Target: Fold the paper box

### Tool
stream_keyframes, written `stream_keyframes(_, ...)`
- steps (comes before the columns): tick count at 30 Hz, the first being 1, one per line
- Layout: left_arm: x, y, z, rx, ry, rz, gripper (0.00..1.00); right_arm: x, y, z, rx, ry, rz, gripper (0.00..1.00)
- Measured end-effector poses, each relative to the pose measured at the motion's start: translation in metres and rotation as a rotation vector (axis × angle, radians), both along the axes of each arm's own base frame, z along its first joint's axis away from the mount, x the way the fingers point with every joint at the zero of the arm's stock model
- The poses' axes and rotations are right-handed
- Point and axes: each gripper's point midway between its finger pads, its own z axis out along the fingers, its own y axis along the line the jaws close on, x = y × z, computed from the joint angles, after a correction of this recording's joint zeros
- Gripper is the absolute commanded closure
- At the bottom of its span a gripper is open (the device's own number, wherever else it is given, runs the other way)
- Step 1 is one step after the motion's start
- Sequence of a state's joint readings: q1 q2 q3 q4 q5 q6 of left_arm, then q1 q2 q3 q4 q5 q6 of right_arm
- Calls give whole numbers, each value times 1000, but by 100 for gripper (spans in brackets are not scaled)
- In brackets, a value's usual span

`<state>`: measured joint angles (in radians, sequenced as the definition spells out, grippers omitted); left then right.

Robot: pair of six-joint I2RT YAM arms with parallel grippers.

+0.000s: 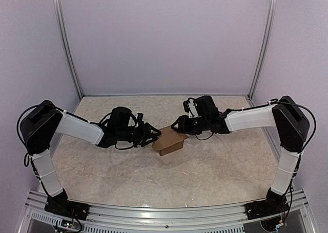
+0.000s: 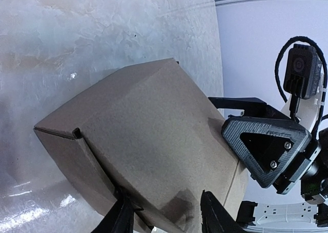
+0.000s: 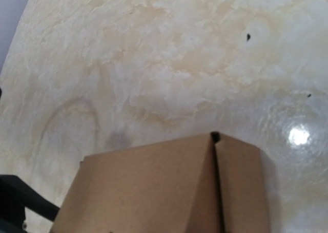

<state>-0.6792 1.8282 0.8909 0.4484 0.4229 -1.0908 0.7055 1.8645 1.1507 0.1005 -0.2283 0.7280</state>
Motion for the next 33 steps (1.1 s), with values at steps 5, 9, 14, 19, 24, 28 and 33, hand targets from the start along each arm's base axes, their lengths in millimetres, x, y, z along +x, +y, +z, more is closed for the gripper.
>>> stream_keyframes(5,0,0,0,0,0,-1,57,-5,2,-3,15,20,5,57)
stream_keyframes(9,-1,0,0,2,-4,-6,56,-12,3,-5,36,41,8,58)
stream_keyframes(14,-2,-1,0,3,-12,-22,57,-21,2,-8,59,75,10,62)
stream_keyframes(19,-3,-2,0,4,-18,-31,57,-28,0,-13,70,110,6,64)
stream_keyframes(24,-4,-2,1,8,-29,-41,57,-29,-2,-11,77,118,-2,64)
stream_keyframes(28,-6,-3,0,15,-37,-54,57,-31,-6,-13,62,115,-10,67)
stream_keyframes(33,-9,-2,-1,42,-59,-78,57,-33,-11,-16,19,87,-13,69)
